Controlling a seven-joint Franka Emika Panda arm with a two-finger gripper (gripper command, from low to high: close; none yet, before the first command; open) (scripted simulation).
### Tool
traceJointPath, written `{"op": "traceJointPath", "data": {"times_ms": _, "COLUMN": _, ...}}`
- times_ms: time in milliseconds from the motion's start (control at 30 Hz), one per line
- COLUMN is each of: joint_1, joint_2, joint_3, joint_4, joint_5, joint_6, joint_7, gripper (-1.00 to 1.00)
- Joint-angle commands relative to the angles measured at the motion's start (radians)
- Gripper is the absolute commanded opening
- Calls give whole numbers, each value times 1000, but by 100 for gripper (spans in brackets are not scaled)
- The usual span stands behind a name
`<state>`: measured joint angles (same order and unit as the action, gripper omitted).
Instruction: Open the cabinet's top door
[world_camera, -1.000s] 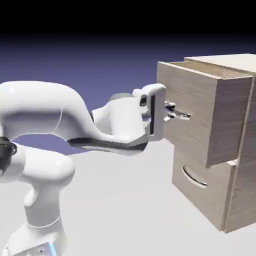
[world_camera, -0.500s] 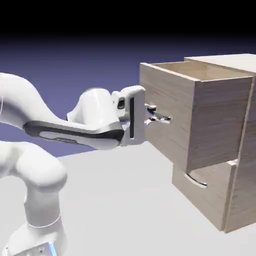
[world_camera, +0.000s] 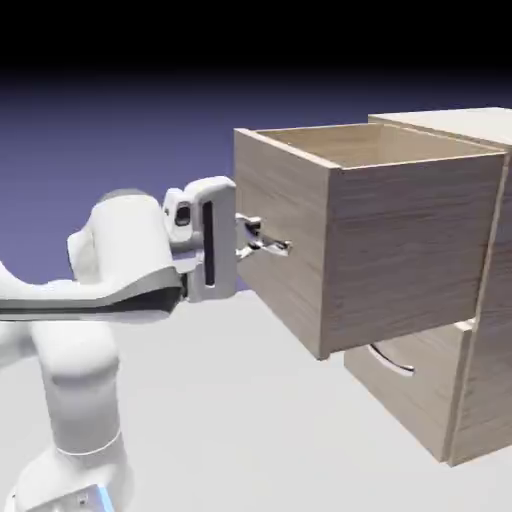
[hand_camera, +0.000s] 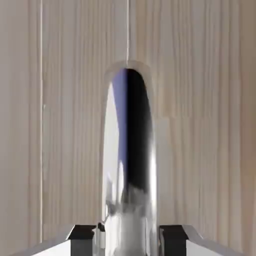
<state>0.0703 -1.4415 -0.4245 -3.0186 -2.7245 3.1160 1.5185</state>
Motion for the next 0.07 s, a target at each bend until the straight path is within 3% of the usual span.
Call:
{"op": "traceJointPath", "data": {"times_ms": 0, "joint_1": -38, "joint_2": -38, "joint_3": 5, "joint_4": -8, "joint_5": 6, "joint_6": 46, "joint_7": 0, "gripper": 100}}
{"op": "traceJointPath", "data": {"times_ms": 33, "joint_1": -71, "joint_2": -71, "joint_3": 9, "joint_4": -15, "joint_5": 11, "joint_6": 86, "joint_7": 0, "gripper": 100}}
